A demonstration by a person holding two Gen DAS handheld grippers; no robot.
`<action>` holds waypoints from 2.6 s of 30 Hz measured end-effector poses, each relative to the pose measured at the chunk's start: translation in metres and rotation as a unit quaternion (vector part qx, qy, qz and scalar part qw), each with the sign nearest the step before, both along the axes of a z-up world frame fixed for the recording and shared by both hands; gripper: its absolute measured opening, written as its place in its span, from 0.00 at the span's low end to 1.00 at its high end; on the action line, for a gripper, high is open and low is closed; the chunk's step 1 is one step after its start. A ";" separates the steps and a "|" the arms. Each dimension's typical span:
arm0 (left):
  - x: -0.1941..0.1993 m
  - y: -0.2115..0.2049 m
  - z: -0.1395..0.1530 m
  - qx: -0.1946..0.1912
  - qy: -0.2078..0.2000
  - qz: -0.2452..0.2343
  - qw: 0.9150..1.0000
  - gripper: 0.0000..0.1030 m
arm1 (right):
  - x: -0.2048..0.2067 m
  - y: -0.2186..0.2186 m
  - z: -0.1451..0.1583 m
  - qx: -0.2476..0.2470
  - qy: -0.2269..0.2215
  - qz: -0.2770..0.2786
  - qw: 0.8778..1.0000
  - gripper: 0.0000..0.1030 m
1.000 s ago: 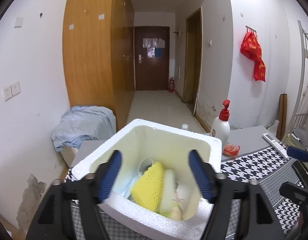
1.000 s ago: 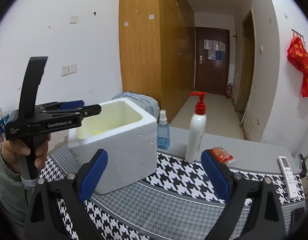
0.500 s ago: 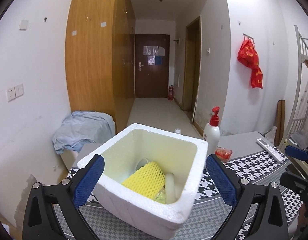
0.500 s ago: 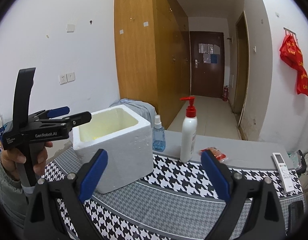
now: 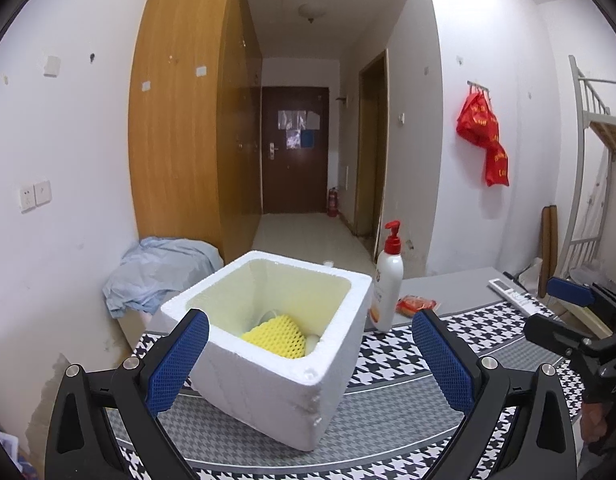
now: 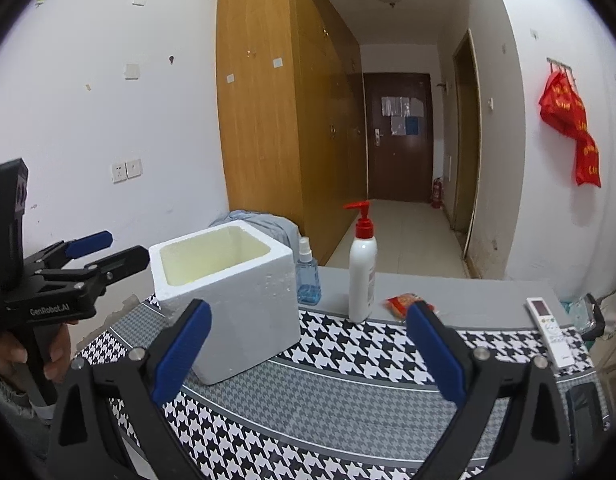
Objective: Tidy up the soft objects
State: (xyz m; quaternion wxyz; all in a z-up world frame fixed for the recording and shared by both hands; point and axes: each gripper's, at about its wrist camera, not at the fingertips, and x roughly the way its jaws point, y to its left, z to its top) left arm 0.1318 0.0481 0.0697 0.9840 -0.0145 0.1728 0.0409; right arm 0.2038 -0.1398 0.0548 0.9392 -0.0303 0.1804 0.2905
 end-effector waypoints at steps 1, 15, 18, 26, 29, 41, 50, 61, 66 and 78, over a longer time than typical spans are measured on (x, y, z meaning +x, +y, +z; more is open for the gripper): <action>-0.003 -0.001 0.001 -0.001 -0.002 -0.002 1.000 0.99 | -0.003 0.000 0.001 -0.001 -0.005 0.001 1.000 0.97; -0.041 -0.019 0.001 0.010 -0.027 -0.010 1.000 0.99 | -0.030 -0.006 0.004 0.005 -0.027 0.005 1.000 0.99; -0.051 -0.023 0.001 0.014 -0.037 -0.009 0.999 0.99 | -0.035 -0.006 0.004 0.006 -0.028 0.010 1.000 0.99; -0.074 -0.027 0.001 0.008 -0.056 -0.009 0.998 0.99 | -0.056 -0.005 0.004 0.002 -0.047 0.011 0.999 0.99; -0.081 -0.029 -0.003 0.004 -0.056 -0.009 0.998 0.99 | -0.064 -0.009 0.001 -0.003 -0.057 0.001 0.998 0.99; -0.110 -0.033 -0.018 -0.004 -0.074 0.012 0.997 0.99 | -0.092 -0.017 -0.009 0.004 -0.066 0.004 0.998 0.99; -0.117 -0.037 -0.024 -0.004 -0.073 0.026 0.997 0.99 | -0.096 -0.016 -0.016 0.005 -0.064 -0.002 0.998 0.99; -0.120 -0.041 -0.035 0.001 -0.071 0.036 0.997 0.99 | -0.102 -0.017 -0.024 0.004 -0.062 -0.002 0.998 0.99; -0.121 -0.042 -0.039 0.006 -0.074 0.045 0.996 0.99 | -0.106 -0.015 -0.031 -0.003 -0.067 -0.004 0.998 0.99; -0.136 -0.041 -0.052 0.002 -0.090 0.058 0.994 0.99 | -0.115 -0.015 -0.044 0.012 -0.081 0.003 0.997 0.99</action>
